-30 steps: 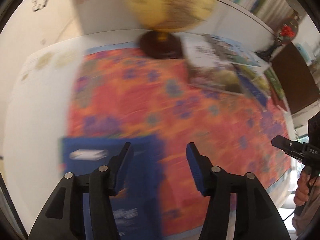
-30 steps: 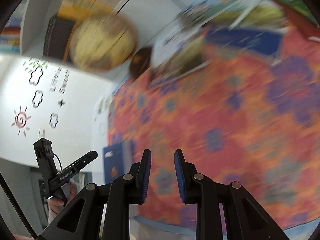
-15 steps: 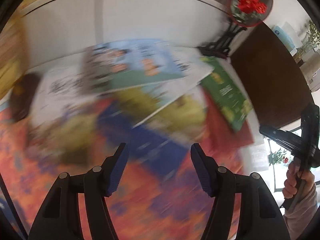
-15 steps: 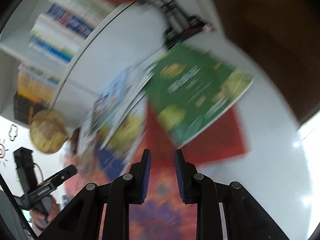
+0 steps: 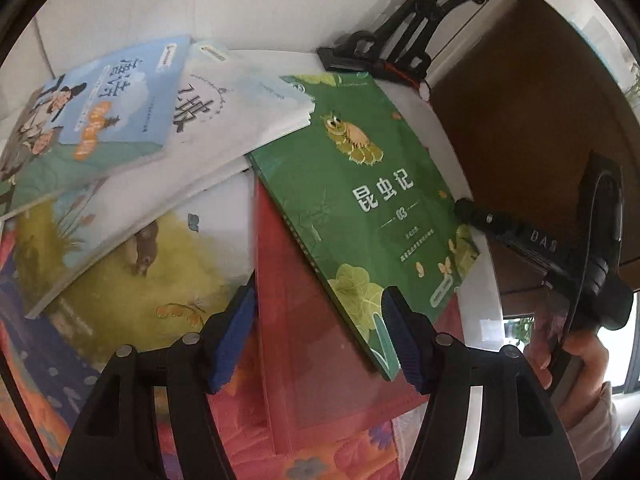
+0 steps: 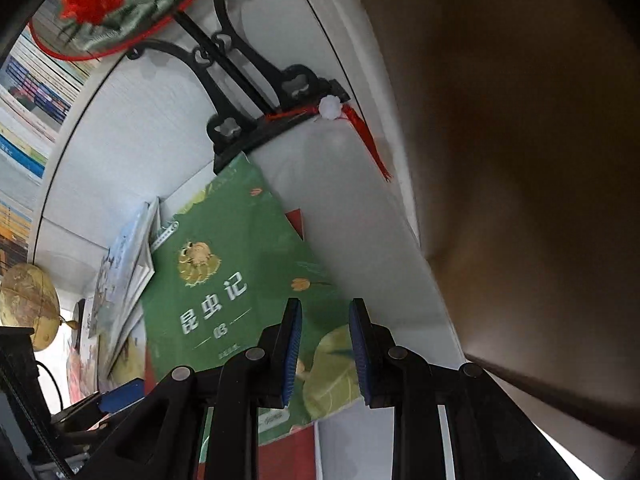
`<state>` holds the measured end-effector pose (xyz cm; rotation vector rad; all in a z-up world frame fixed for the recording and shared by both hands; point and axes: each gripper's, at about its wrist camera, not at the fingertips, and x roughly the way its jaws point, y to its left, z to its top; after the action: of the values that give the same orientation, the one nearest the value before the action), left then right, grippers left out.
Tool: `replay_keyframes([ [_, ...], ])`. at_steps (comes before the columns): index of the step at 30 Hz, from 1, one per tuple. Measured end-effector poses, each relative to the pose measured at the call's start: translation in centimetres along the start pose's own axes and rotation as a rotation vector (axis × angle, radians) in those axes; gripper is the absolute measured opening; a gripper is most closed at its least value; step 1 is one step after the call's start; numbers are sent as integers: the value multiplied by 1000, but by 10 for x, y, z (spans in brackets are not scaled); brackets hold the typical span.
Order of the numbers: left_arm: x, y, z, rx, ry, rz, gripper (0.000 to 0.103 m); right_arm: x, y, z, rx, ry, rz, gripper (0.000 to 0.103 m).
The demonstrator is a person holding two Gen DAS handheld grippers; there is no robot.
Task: Organize books
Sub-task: 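Grasp the frog book edge with both tools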
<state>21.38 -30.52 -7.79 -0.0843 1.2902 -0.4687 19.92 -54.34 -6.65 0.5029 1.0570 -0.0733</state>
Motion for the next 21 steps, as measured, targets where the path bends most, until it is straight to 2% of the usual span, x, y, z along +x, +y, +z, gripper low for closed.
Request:
replay_keyframes([
  [6,3,0,4,9,10,-21,65,13,-4,7,16,25,44,27],
  [8,4,-4,4,41,13,-5,66,15,3,6,-14,36,35,32],
  [11,5,-8,3,86,14,15,66,15,12,0,-64,68,28,32],
  [14,3,-8,2,113,23,12,66,13,17,-13,-73,119,83,33],
  [17,2,-10,0,169,50,26,65,8,25,-32,-95,119,49,33],
  [21,-6,-11,-16,234,78,60,65,-1,30,-59,-68,131,60,34],
])
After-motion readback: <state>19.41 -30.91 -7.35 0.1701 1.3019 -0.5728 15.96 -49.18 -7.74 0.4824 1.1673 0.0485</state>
